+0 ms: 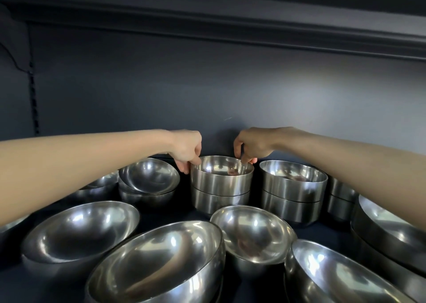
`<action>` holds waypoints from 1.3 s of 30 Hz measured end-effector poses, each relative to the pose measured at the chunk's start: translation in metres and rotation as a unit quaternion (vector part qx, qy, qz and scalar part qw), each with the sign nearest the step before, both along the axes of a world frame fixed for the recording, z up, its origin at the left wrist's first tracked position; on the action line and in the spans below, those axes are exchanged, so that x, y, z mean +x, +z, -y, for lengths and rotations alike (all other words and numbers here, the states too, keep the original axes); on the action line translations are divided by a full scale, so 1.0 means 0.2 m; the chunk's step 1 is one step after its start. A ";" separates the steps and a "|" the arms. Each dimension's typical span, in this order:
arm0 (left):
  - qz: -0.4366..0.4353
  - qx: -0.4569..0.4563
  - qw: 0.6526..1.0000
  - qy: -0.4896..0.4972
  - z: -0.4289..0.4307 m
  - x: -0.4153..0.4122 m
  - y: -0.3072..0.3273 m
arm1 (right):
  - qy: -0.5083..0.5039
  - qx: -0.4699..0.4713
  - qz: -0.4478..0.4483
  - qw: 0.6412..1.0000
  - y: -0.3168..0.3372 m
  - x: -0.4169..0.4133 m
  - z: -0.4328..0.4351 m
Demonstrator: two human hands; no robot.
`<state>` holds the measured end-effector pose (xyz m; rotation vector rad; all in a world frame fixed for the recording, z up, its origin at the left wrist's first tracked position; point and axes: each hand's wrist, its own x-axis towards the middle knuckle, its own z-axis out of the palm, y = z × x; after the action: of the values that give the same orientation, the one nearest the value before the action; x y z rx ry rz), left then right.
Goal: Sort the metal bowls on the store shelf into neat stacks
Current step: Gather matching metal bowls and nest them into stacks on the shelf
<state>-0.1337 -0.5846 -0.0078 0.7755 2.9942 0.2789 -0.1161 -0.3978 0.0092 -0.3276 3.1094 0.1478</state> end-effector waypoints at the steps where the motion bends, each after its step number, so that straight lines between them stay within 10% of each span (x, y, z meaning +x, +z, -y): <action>1: 0.002 0.006 1.000 -0.002 0.00 0.00 0.01 | 0.006 -0.002 -0.003 1.000 0.01 0.01 0.00; 24: -0.060 0.067 0.992 0.093 0.52 0.32 0.27 | 0.133 -0.167 -0.060 0.975 0.17 0.22 0.33; 39: 0.004 0.031 1.000 0.006 0.79 -0.02 0.07 | 0.049 -0.109 -0.016 0.993 0.02 0.04 0.69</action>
<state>-0.1375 -0.7418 0.0054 0.7609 2.9975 0.3753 -0.1078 -0.5355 0.0141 -0.4858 3.1461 -0.1903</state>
